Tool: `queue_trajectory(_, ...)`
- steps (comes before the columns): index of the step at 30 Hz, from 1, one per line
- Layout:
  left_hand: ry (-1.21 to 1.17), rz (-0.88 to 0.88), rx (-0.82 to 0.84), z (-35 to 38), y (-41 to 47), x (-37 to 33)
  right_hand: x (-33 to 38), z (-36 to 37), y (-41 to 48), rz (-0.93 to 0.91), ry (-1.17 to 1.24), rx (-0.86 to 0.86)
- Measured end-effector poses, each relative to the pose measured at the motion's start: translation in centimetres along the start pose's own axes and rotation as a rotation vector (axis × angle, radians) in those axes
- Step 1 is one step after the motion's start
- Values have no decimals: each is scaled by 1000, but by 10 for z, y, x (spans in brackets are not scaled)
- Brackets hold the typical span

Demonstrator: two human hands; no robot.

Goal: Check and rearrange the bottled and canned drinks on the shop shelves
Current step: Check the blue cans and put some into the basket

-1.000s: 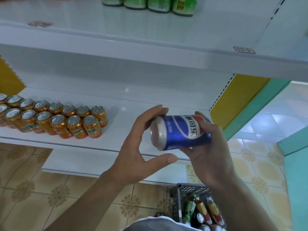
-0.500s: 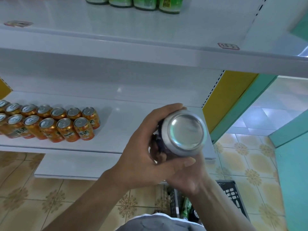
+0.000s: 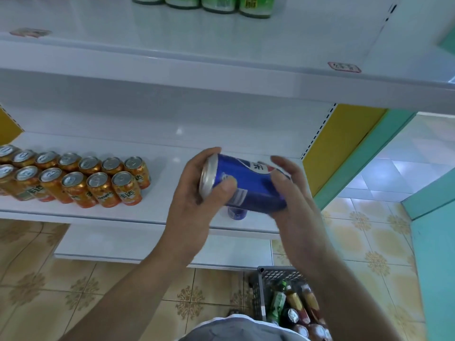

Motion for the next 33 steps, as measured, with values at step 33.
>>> queue_trajectory(33, -69, -171, 45, -4, 4, 18, 10, -4, 2, -98, -366, -38)
Point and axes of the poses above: each hand's wrist, its own y-axis towards the middle knuckle, its own z-axis out of the palm, x = y × z, the point moved 8 cm from there along y, towards the middle knuckle, and after that the axes turned 6 degrees about -z, right-handed, at the moved point
